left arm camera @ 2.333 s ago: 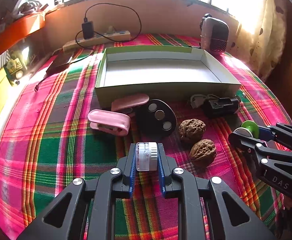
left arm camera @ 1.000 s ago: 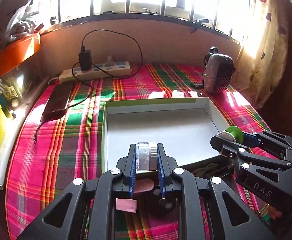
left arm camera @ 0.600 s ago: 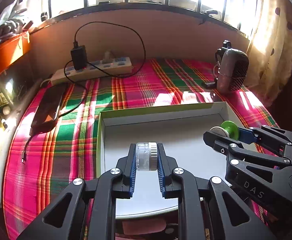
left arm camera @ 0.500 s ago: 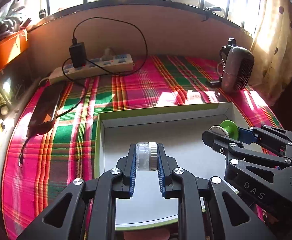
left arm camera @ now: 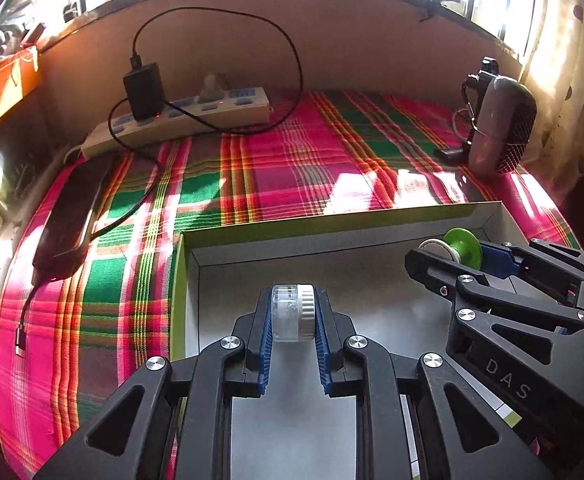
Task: Organize objects
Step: 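Carry the white cylinder in the left gripper while the right gripper carries the spool over the tray, then open the left gripper to drop the cylinder while the right gripper releases the spool into the tray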
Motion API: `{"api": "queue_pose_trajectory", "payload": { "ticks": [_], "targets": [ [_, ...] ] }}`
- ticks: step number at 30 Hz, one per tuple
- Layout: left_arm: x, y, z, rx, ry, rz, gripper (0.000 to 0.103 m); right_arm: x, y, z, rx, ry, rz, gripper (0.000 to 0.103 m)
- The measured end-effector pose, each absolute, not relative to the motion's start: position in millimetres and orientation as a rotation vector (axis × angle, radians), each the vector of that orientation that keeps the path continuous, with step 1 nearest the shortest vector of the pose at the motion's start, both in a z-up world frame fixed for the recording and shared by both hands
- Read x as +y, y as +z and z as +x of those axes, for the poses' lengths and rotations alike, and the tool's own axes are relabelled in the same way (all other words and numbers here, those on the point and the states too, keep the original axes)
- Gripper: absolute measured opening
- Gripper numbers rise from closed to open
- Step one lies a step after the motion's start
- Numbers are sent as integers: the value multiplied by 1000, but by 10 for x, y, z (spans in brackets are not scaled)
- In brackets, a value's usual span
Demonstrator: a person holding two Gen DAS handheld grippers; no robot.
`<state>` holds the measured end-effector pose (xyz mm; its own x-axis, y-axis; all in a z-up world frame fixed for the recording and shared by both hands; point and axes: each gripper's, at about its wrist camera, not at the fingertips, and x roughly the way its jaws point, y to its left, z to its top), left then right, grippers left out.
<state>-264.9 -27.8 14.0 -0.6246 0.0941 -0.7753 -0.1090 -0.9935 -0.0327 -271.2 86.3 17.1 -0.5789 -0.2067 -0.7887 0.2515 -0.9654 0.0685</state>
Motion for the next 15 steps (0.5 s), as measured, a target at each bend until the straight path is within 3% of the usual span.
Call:
{"api": "queue_pose_trajectory", "payload": {
  "ticks": [15],
  "targets": [
    [-234,117,-2673,79,2747,-1322,17,836,110,-2773,93,-2585,1321,33]
  ]
}}
